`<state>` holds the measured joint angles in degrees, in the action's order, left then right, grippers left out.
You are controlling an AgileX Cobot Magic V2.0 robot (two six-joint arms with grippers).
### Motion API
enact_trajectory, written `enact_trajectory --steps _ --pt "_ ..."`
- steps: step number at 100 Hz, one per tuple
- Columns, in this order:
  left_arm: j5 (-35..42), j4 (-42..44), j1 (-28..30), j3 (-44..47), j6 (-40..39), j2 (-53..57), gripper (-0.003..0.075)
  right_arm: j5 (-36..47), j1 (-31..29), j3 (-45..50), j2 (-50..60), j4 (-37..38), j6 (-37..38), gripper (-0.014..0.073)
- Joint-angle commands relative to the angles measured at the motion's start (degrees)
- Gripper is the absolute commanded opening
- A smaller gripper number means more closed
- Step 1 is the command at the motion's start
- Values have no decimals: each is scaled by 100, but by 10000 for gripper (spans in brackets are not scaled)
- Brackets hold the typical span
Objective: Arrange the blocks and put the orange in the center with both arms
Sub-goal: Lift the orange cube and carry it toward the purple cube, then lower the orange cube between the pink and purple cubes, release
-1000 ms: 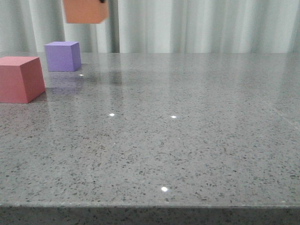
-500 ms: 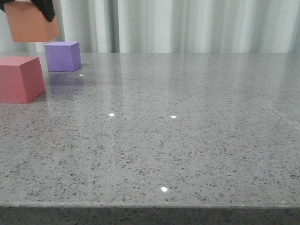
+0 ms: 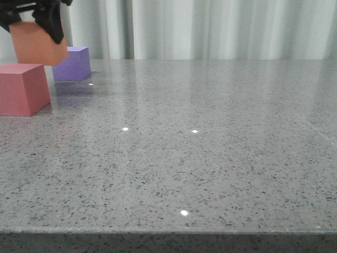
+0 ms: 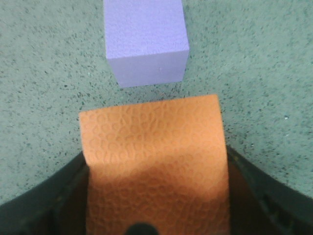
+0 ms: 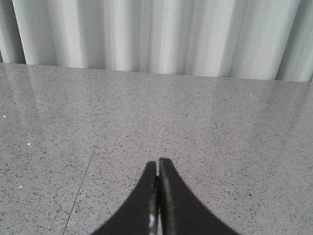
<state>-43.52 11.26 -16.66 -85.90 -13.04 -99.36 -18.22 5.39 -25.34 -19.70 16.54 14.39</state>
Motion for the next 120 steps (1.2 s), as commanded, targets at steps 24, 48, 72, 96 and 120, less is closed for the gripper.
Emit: enact_trajectory --steps 24,48,72,96,120 --pt "497 -33 8 -146 1 -116 281 451 -18 -146 -27 113 13 -68" --pt "474 -33 8 -146 1 -346 281 451 -18 -146 -27 113 13 -68" --pt "533 -33 8 -146 1 -386 433 451 -18 -146 -27 113 13 -68" --pt "522 -33 8 -173 1 -276 652 451 -18 -146 -27 113 13 -68" --pt "477 36 8 -162 1 519 652 451 -18 -146 -27 113 13 -68"
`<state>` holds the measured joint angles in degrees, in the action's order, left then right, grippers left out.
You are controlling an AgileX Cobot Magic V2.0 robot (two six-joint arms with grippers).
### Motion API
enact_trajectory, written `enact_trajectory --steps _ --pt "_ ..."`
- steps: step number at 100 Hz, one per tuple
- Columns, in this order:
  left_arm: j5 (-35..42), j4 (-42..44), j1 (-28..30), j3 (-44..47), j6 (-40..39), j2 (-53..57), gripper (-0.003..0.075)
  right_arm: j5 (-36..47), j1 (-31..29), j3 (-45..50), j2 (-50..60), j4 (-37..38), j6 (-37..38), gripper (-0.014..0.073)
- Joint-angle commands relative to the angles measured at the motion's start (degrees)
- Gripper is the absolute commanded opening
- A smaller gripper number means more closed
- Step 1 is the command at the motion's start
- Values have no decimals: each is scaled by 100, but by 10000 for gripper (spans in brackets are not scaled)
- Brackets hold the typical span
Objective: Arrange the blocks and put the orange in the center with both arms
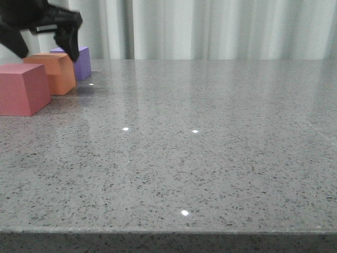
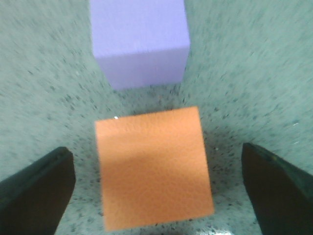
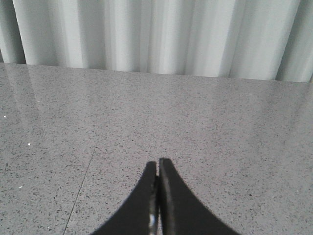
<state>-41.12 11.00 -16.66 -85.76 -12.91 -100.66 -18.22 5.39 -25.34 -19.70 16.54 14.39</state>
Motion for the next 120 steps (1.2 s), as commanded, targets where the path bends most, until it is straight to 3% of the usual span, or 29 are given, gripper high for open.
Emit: enact_trajectory --steps 1,24,56,85,97,120 --pt "237 62 8 -174 -12 712 652 451 -18 -146 -27 113 13 -68" --pt "659 28 290 567 -12 1958 652 451 -18 -146 -27 113 13 -68" --pt "1545 26 857 3024 -12 4139 652 451 -18 -146 -27 113 13 -68" --pt "2324 13 846 4907 -12 6251 627 451 -18 -146 -27 113 13 -68" --pt "2368 13 846 5219 -12 6917 505 451 -18 -146 -27 113 13 -68" --pt "2327 47 846 5291 -12 7462 12 451 -18 -146 -27 113 13 -68"
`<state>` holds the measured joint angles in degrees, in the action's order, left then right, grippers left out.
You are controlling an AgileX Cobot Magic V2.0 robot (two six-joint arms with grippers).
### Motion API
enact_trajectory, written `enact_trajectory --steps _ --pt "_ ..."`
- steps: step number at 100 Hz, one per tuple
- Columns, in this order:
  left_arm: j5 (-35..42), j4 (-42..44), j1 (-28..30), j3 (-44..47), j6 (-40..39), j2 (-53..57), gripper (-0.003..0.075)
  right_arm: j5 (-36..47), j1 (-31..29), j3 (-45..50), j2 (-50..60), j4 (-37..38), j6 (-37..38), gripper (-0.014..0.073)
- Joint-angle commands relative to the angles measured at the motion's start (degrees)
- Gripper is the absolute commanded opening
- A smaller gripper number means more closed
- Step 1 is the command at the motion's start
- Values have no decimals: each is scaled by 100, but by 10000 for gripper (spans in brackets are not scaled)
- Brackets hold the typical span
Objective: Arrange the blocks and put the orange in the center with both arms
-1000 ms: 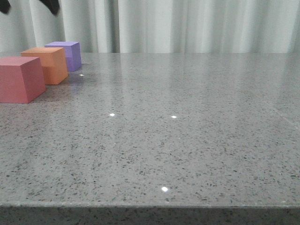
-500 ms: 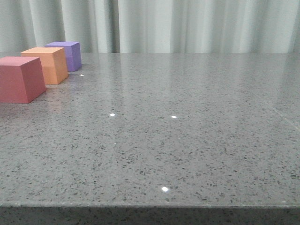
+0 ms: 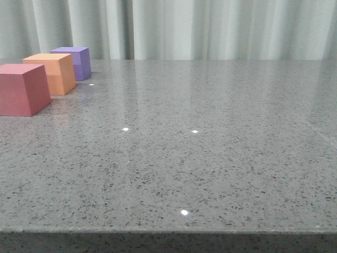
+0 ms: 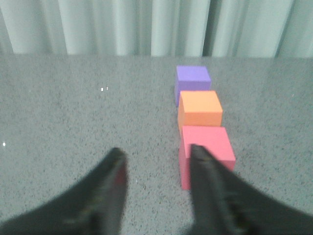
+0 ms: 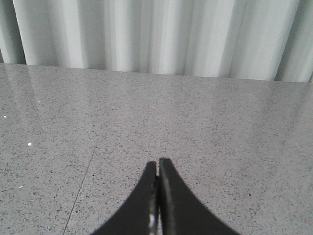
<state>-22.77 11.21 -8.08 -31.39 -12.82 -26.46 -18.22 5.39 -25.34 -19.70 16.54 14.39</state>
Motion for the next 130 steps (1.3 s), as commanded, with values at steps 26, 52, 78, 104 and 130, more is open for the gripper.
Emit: enact_trajectory --steps 26,52,78,104,130 --pt "505 26 -11 -146 -21 42 -20 451 -18 -146 -27 113 13 -68" --pt "505 26 -11 -146 -21 42 -20 451 -18 -146 -27 113 13 -68" --pt "570 14 -11 -76 -21 42 -20 451 -18 -146 -27 113 13 -68" --pt "2314 -192 131 720 -21 407 -20 451 -18 -146 -27 113 13 -68" --pt "2523 -301 665 2038 -21 1452 -20 451 -18 -146 -27 113 13 -68"
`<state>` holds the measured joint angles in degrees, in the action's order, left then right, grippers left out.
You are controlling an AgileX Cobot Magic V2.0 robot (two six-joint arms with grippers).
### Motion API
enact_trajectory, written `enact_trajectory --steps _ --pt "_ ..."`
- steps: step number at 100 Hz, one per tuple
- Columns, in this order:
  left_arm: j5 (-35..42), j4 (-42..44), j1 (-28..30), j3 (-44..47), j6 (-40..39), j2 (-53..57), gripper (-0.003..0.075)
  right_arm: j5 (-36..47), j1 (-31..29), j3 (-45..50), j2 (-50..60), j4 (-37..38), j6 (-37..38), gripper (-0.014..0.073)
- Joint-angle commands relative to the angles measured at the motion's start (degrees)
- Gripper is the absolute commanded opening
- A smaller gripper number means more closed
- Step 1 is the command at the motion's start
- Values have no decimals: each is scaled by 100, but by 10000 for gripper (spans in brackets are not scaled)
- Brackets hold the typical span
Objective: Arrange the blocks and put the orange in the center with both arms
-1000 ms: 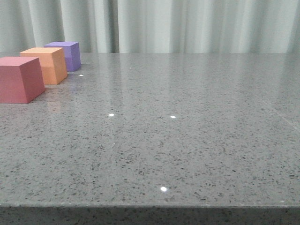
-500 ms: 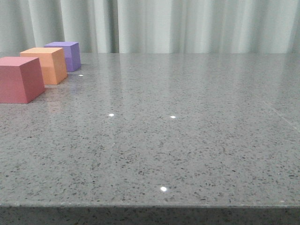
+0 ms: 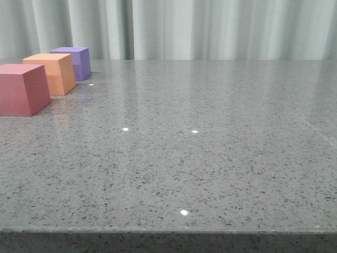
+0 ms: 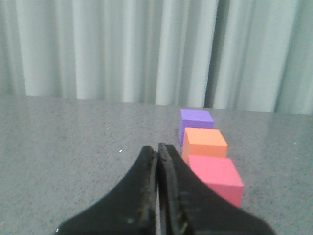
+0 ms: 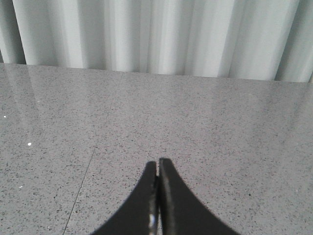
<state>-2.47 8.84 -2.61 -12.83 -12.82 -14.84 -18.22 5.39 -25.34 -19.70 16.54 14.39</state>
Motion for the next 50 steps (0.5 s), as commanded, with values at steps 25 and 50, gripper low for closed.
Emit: enact_trajectory --steps 25,50 --pt "502 219 109 1176 -21 1487 -20 451 -18 -146 -27 113 13 -68" --pt "856 254 -67 1566 -21 1678 -20 451 -18 -140 -27 113 13 -68"
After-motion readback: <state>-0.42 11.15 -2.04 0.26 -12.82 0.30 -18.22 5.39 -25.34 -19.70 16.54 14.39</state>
